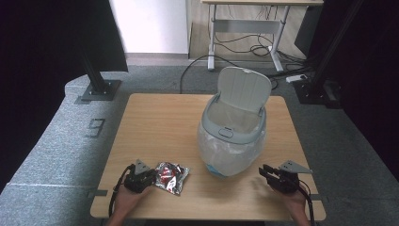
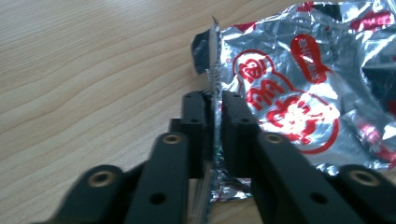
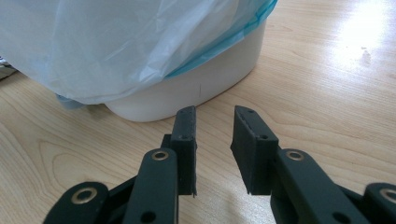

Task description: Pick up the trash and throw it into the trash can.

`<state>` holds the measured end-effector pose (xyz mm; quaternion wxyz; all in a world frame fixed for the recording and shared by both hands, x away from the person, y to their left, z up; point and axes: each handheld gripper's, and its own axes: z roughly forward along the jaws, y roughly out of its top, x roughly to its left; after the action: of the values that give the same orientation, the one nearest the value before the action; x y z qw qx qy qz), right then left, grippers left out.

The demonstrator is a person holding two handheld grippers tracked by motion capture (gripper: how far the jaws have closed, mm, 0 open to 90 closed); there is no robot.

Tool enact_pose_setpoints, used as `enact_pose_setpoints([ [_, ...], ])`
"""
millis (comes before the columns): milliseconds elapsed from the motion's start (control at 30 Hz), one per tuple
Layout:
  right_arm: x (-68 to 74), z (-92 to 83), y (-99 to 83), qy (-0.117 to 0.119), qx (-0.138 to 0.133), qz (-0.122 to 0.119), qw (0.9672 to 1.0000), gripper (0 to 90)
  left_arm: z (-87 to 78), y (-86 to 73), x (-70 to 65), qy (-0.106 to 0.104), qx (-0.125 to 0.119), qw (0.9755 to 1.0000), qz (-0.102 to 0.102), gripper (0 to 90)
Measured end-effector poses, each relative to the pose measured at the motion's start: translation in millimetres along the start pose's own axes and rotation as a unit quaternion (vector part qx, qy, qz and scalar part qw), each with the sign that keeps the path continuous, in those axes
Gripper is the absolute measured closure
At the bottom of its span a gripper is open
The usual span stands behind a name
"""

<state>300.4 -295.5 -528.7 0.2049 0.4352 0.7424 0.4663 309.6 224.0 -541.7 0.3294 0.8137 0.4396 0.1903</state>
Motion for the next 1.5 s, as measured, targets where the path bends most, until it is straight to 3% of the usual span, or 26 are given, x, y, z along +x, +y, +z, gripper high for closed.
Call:
enact_pose_setpoints([
  [133,-0.2,-0.6,0.1,-0.002,-0.001,0.0,1.0,69.7,-0.6,0.3,1.7,-0.002,0.002,1.0,-0.001,89.0],
  [233,-0.7,-1.0,0.2,-0.003,-0.001,0.0,1.0,69.7,-4.4,1.1,5.2,-0.018,-0.002,0.9997,-0.013,89.3],
  [333,-3.1,-1.4,-0.1,-0.004,-0.002,0.002,1.0,69.7,-18.7,4.3,10.8,-0.04,-0.043,0.9974,-0.042,89.5],
  [400,-3.4,-1.6,0.0,-0.004,-0.003,0.002,1.0,69.7,-23.1,5.1,12.0,-0.047,-0.053,0.9964,-0.047,89.5],
  [467,-3.3,-2.6,0.0,-0.006,-0.004,0.005,1.0,69.8,-35.1,6.4,14.0,-0.067,-0.084,0.9922,-0.064,89.5],
  [500,-3.3,-2.6,0.0,-0.006,-0.004,0.005,1.0,69.8,-35.1,6.4,14.0,-0.067,-0.084,0.9922,-0.064,89.5],
  [533,-3.0,-2.8,0.2,-0.006,-0.004,0.004,1.0,69.7,-42.0,6.9,15.4,-0.077,-0.099,0.9894,-0.073,89.5],
  [800,-3.5,-2.0,-0.4,-0.007,-0.003,0.003,1.0,69.7,-54.1,9.3,19.1,-0.081,-0.118,0.9867,-0.078,89.5],
  [1000,-4.9,-2.4,-1.3,-0.008,-0.004,0.009,0.9999,69.7,-63.9,16.4,20.5,-0.081,-0.13,0.9857,-0.07,89.3],
  [1167,-6.2,-2.5,-1.5,-0.006,-0.007,0.013,0.9999,69.1,-73.9,26.0,20.8,-0.089,-0.144,0.9834,-0.065,89.3],
  [1333,-6.9,-1.6,-2.4,-0.007,-0.004,0.011,0.9999,67.5,-87.6,43.5,18.0,-0.093,-0.152,0.9828,-0.049,89.3],
  [1500,-6.9,4.1,-6.3,-0.009,0.012,0.011,0.9998,62.3,-111.8,67.3,13.2,-0.099,-0.178,0.9787,-0.027,89.3],
])
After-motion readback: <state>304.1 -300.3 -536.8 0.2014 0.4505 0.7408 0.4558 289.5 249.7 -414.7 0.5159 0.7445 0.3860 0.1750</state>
